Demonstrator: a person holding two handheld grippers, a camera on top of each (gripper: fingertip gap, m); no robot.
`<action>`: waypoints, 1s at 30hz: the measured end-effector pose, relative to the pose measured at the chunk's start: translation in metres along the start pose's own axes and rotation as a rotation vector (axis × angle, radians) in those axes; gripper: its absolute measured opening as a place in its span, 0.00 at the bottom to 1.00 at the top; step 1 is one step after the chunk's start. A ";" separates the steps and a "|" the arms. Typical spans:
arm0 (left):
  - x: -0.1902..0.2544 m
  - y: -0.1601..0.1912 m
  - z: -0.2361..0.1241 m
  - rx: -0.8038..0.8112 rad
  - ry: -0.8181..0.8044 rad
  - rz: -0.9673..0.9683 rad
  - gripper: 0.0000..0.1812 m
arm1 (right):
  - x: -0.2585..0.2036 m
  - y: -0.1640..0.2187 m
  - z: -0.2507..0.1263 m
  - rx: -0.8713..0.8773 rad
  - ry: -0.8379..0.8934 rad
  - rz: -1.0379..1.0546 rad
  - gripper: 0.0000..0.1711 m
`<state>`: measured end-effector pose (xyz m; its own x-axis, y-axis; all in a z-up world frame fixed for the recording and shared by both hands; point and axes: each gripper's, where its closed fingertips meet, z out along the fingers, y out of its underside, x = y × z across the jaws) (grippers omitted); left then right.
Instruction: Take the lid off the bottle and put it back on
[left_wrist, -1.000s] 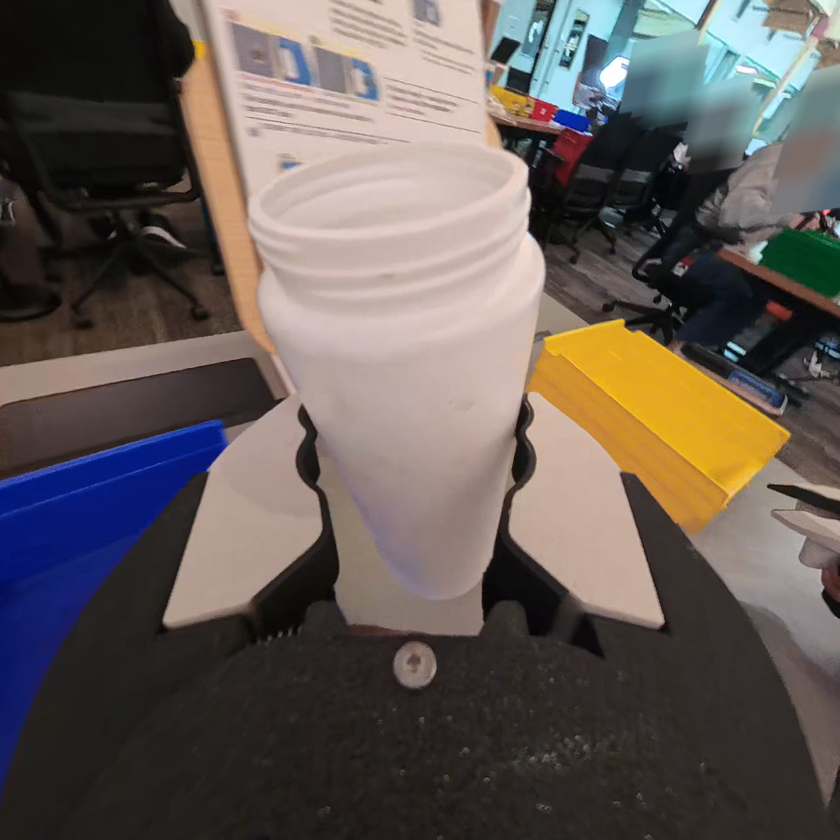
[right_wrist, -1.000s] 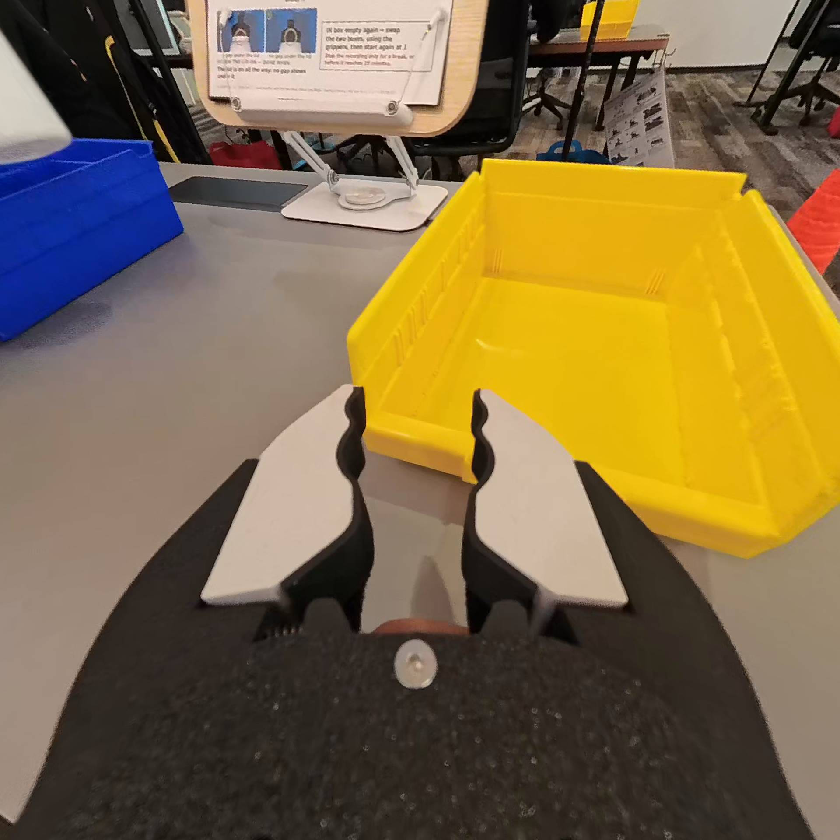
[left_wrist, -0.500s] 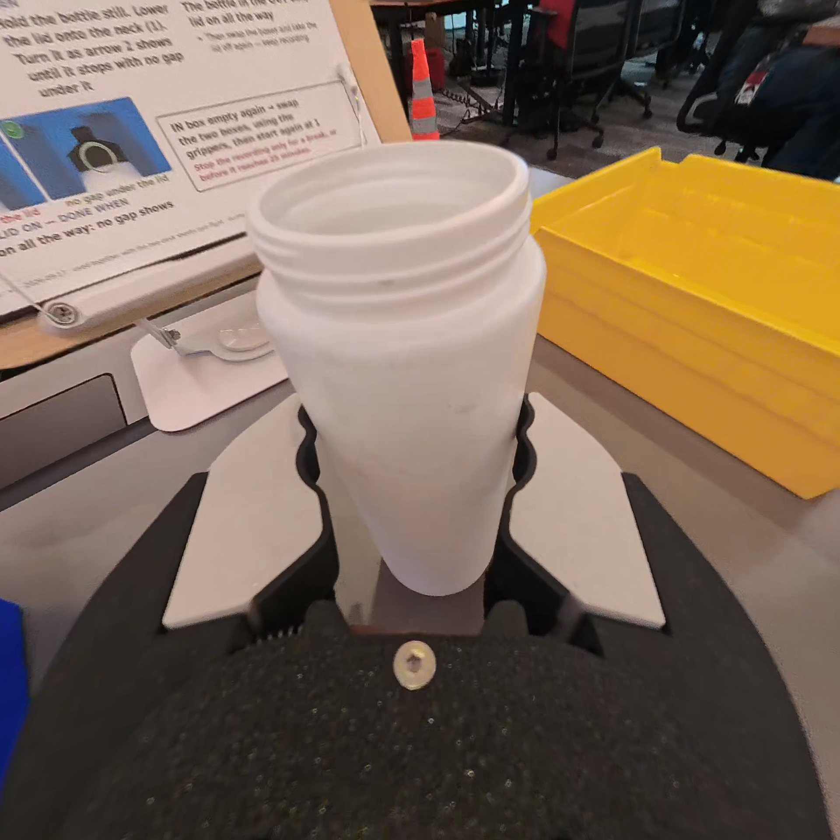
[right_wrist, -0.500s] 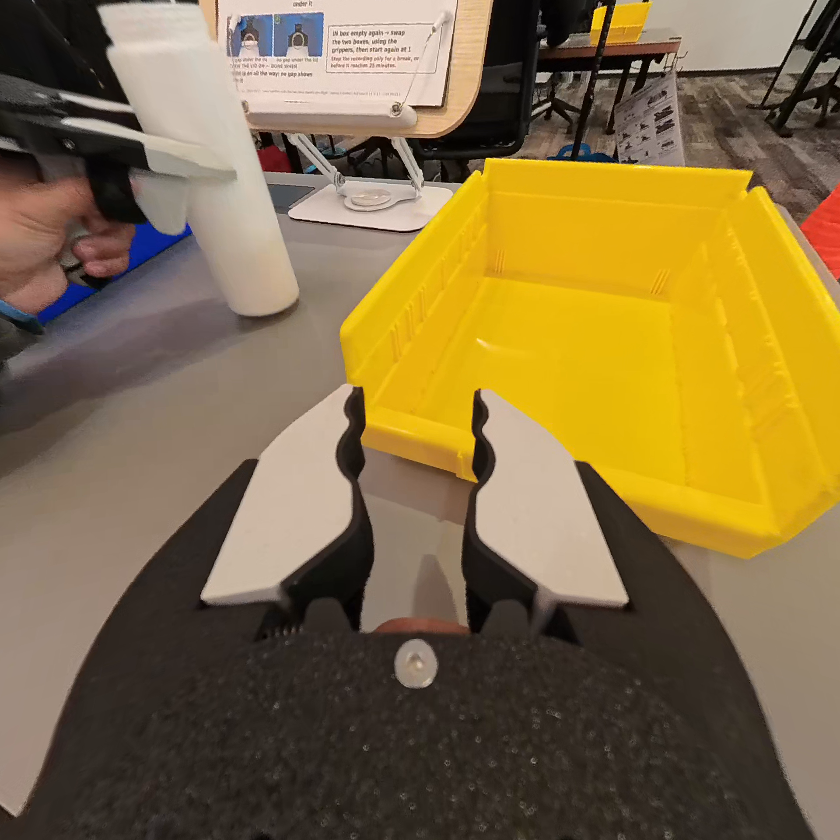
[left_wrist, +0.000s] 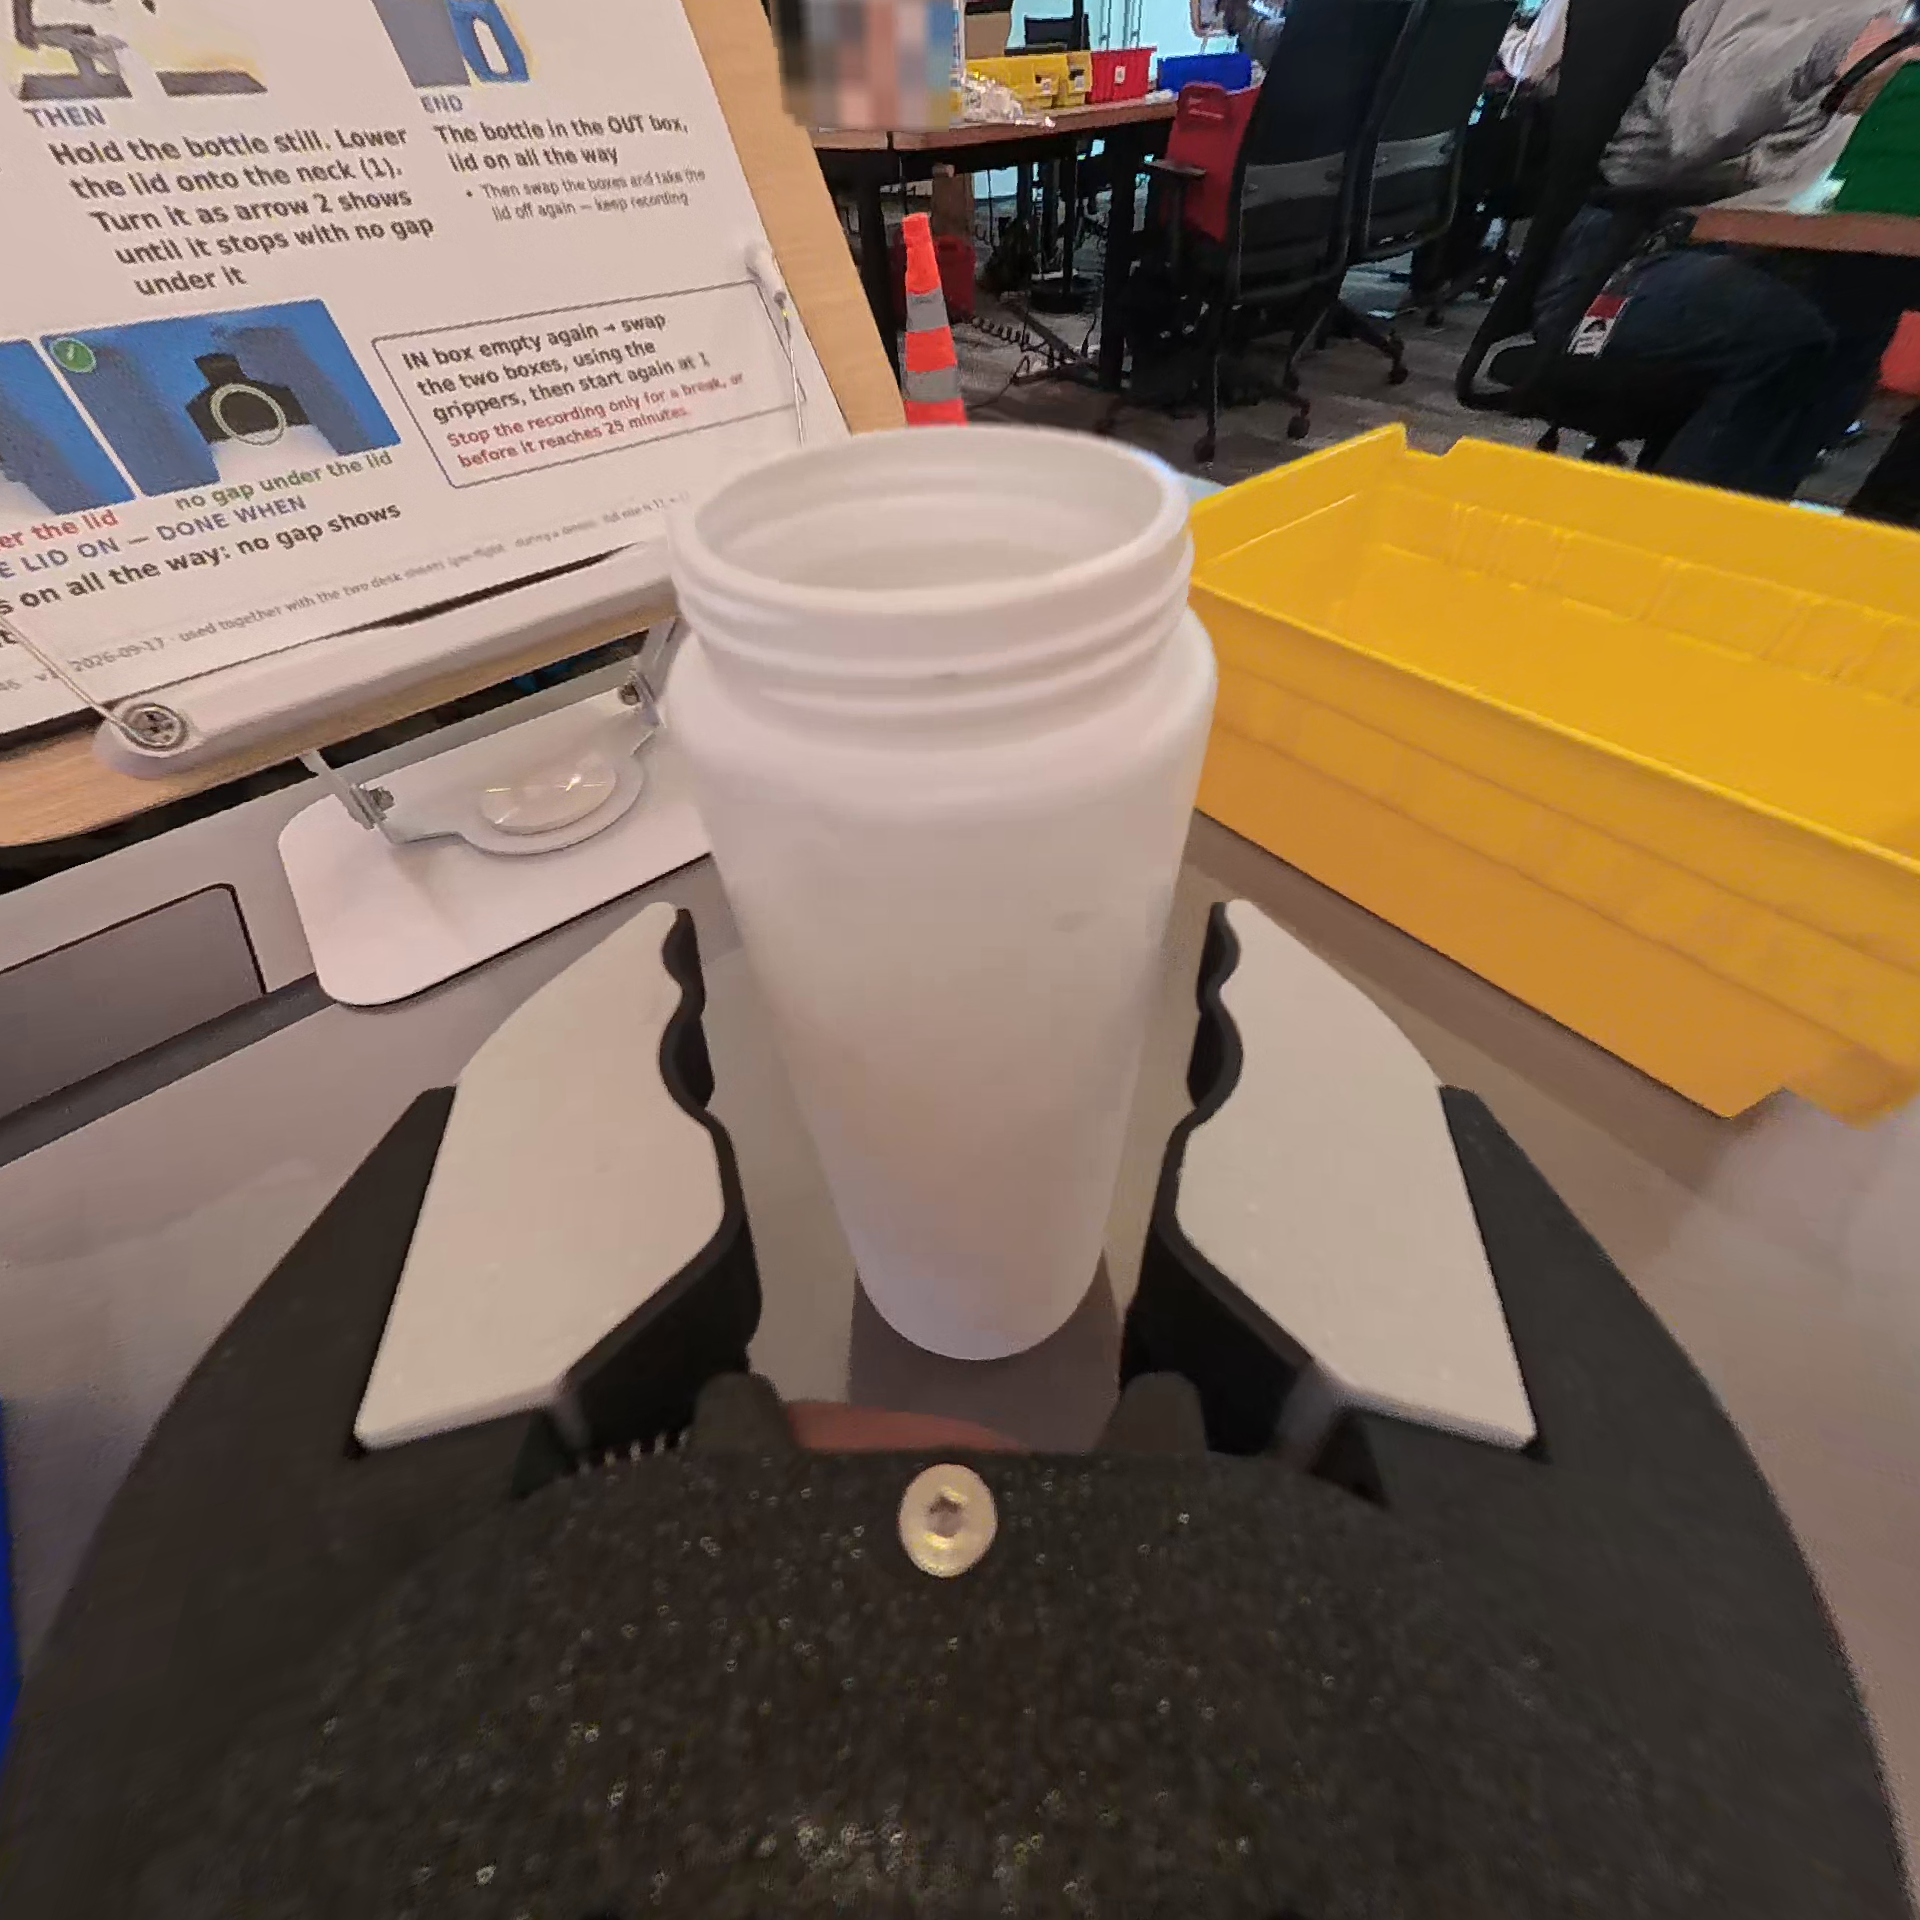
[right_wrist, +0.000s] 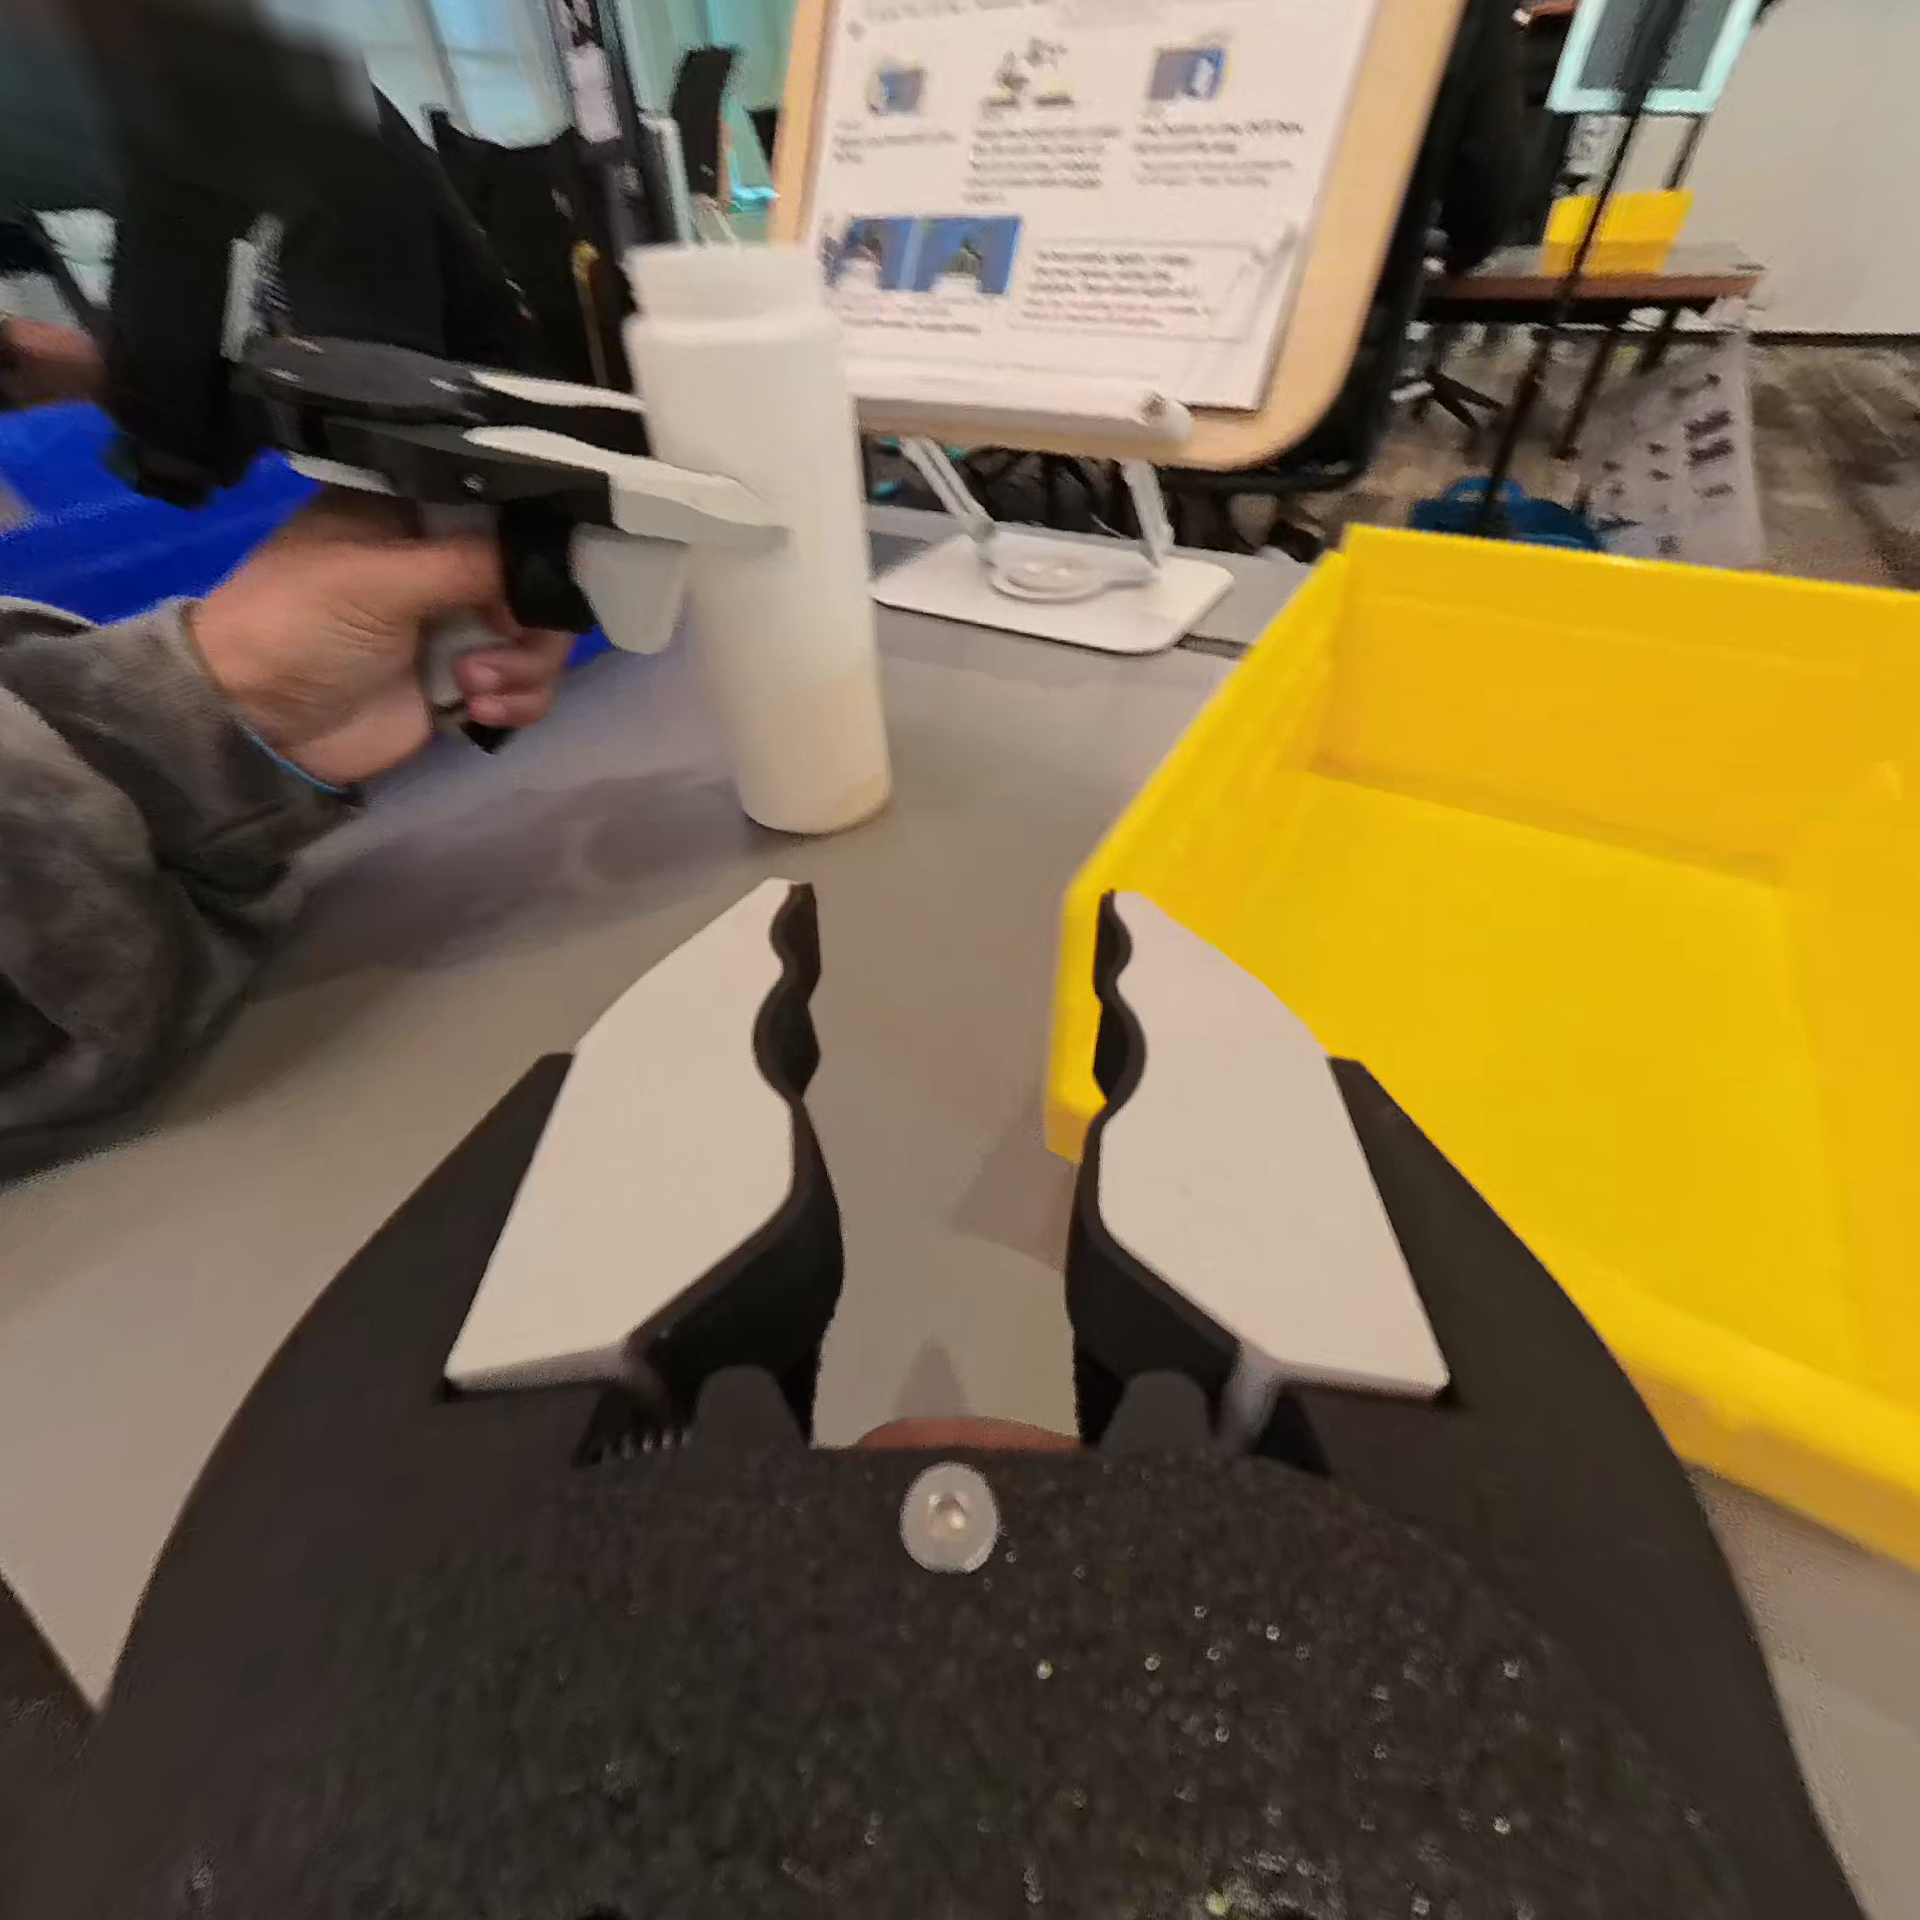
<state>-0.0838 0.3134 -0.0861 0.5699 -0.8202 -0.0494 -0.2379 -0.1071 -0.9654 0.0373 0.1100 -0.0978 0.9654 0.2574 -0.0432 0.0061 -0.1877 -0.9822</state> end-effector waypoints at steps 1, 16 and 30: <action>0.000 -0.002 -0.004 0.002 0.004 -0.010 0.50 | -0.009 -0.006 0.006 0.014 -0.036 0.003 0.30; 0.073 0.095 -0.213 -0.076 0.122 -0.294 0.45 | -0.079 -0.064 0.199 -0.016 -0.298 -0.091 0.61; 0.087 0.100 -0.259 -0.062 0.147 -0.229 0.43 | -0.092 -0.075 0.240 0.070 -0.742 -0.026 0.51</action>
<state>-0.2621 0.0854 -0.1208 0.4950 -0.8430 0.2104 -0.1666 -0.3298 -0.9292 -0.1144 0.3280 -0.0645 0.5352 0.8379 -0.1072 -0.0137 -0.1183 -0.9929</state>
